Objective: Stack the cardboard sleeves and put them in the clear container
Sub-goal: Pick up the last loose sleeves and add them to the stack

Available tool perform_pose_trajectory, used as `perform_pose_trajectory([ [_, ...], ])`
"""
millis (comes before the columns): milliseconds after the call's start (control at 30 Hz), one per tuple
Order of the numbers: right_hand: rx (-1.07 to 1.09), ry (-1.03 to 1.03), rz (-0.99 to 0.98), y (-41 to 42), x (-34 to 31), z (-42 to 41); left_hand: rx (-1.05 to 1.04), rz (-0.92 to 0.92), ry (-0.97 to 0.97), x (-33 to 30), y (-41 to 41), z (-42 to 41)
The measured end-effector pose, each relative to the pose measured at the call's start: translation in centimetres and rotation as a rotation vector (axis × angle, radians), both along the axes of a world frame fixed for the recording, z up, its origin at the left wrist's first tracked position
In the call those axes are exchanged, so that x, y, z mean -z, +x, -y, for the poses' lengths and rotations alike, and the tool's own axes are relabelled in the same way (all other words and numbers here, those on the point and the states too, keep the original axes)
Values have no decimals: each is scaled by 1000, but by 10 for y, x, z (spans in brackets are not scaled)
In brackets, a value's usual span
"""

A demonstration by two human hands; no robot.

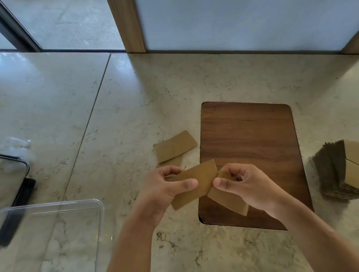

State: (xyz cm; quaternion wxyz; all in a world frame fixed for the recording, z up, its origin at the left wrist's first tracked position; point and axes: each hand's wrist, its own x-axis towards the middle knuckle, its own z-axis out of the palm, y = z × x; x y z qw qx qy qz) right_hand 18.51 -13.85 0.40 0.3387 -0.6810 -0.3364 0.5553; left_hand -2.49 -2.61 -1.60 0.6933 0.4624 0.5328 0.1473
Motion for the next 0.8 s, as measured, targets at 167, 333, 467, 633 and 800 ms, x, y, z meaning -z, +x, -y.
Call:
perform_pose_trajectory([
  [167, 177, -67, -250, -17, 3, 4, -449, 547, -203, 6, 12, 18],
  [333, 303, -206, -471, -38, 12, 7, -672, 939, -308, 2, 36, 49],
  [467, 339, -295, -637, -47, 22, 14, -788, 783, -235, 0, 53, 51],
  [633, 379, -180, -561, -14, 20, 15, -711, 623, -319, 7, 36, 25],
  [800, 655, 178, -839, 7, 17, 6, -496, 450, -479, 13, 29, 28],
])
